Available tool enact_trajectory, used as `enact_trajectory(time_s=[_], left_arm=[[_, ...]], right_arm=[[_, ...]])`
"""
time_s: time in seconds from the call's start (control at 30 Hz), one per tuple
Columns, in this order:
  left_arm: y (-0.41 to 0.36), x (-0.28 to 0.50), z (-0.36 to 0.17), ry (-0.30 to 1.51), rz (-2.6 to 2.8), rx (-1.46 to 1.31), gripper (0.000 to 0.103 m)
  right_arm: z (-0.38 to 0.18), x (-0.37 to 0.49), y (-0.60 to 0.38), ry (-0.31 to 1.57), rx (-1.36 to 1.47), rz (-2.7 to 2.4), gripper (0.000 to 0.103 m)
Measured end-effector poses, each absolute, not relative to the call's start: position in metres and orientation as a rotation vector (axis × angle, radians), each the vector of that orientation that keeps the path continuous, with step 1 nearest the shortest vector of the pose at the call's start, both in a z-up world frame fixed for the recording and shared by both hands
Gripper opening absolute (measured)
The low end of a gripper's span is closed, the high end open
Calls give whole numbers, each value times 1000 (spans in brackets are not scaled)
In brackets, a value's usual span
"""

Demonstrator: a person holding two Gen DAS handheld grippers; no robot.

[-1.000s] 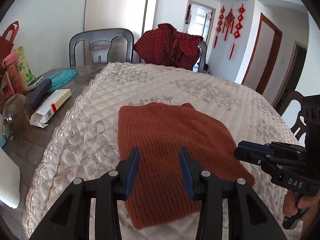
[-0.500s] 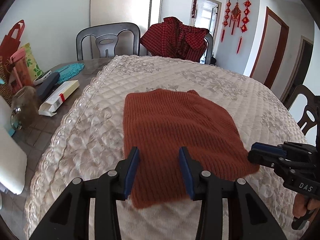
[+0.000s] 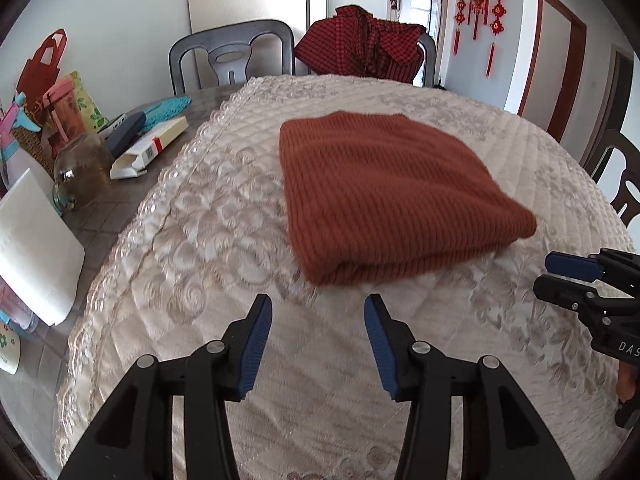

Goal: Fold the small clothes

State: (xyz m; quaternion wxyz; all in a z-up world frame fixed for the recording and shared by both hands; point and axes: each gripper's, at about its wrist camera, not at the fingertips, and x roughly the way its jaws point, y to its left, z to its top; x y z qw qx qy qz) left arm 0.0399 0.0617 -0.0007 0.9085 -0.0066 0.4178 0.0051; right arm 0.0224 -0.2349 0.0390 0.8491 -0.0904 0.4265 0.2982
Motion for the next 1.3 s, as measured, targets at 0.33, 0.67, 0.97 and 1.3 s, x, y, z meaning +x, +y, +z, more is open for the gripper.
enact_trajectory(time_s=[0.33, 0.67, 0.97, 1.3], left_arm=[[65, 39, -7, 890, 30, -25, 60], [65, 41, -8, 892, 30, -22, 65], [65, 41, -8, 893, 34, -19, 66], [67, 42, -9, 895, 43, -20, 71]], right_arm=[[28, 16, -228, 897, -287, 566, 43], [28, 16, -227, 898, -284, 567, 45], [27, 15, -227, 897, -288, 566, 46], [27, 15, -226, 898, -287, 568, 47]])
